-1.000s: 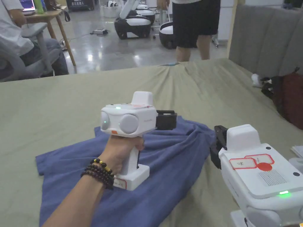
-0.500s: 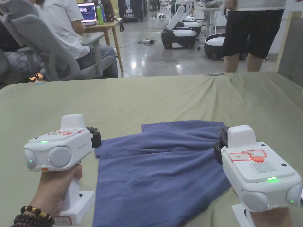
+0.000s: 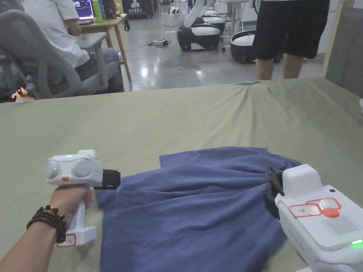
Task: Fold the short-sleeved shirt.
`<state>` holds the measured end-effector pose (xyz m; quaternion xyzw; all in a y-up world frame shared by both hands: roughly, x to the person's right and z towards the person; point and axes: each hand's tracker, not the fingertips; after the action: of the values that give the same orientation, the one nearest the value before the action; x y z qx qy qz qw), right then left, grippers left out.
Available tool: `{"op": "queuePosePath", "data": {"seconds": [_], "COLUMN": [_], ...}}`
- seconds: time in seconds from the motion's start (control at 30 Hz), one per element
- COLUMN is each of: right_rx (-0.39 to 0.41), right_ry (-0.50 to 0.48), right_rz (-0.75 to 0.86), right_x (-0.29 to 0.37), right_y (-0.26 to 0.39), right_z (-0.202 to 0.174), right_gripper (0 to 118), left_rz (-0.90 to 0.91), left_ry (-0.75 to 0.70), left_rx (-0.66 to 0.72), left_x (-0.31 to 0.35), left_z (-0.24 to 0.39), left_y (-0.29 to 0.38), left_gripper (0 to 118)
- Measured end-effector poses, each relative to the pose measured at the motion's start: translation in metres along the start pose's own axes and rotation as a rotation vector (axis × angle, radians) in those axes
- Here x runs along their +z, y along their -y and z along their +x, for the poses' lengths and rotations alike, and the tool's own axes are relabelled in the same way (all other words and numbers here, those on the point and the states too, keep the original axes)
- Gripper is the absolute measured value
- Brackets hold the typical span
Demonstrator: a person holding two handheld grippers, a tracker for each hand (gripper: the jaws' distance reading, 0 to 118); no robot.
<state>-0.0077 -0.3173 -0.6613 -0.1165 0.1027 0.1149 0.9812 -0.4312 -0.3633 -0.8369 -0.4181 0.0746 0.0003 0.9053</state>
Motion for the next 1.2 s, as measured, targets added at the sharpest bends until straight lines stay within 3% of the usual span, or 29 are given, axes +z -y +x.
{"op": "queuePosePath", "data": {"seconds": [0.1,0.2,0.27,0.3,0.33,0.47,0.5,0.53,0.6,0.7,0.8,0.93,1.07,1.13,1.2], "right_rx": [0.014,0.019,0.014,0.000,-0.022,-0.124,-0.151,-0.199,-0.287,-0.364,-0.338,-0.344,-0.353,-0.330,-0.230], "right_ry": [0.012,0.013,0.012,0.001,-0.003,0.079,0.082,0.069,0.040,0.069,0.151,0.107,0.020,-0.016,0.028], "right_rz": [-0.019,-0.034,-0.037,-0.031,-0.024,-0.101,-0.121,-0.136,-0.170,-0.239,-0.360,-0.530,-0.608,-0.618,-0.573], "right_x": [-0.009,-0.016,-0.020,-0.022,-0.026,-0.050,-0.057,-0.065,-0.082,-0.104,-0.125,-0.149,-0.169,-0.192,-0.189], "right_y": [0.005,0.009,0.009,0.009,0.008,-0.005,-0.006,-0.006,-0.003,-0.001,0.004,0.020,0.039,0.058,0.052], "right_z": [0.004,0.007,0.009,0.013,0.019,0.057,0.068,0.083,0.109,0.143,0.164,0.174,0.164,0.160,0.144], "right_gripper": [3,3,3,3,3,4,16,43,118,106,104,91,89,74,59], "left_rz": [-0.015,-0.002,0.029,0.036,0.042,0.049,0.053,0.062,0.079,0.092,0.111,0.145,0.137,0.134,0.132], "left_ry": [0.002,0.008,0.041,0.033,0.052,0.054,0.056,0.055,0.065,0.080,0.066,0.054,0.055,0.047,0.048], "left_rx": [-0.005,-0.002,-0.014,-0.022,-0.028,-0.033,-0.036,-0.038,-0.032,-0.016,-0.035,-0.004,-0.029,-0.047,-0.044], "left_x": [-0.015,-0.006,0.002,0.006,0.011,0.023,0.024,0.029,0.036,0.040,0.039,0.037,0.034,0.033,0.032], "left_z": [0.002,0.012,0.012,0.015,0.017,0.019,0.018,0.018,0.019,0.019,0.021,0.021,0.025,0.026,0.027], "left_y": [0.000,0.010,0.012,0.012,0.012,0.002,-0.001,-0.003,-0.005,-0.011,-0.014,-0.018,-0.020,-0.020,-0.020], "left_gripper": [100,83,50,17,2,2,2,2,2,2,2,2,2,2,2]}}
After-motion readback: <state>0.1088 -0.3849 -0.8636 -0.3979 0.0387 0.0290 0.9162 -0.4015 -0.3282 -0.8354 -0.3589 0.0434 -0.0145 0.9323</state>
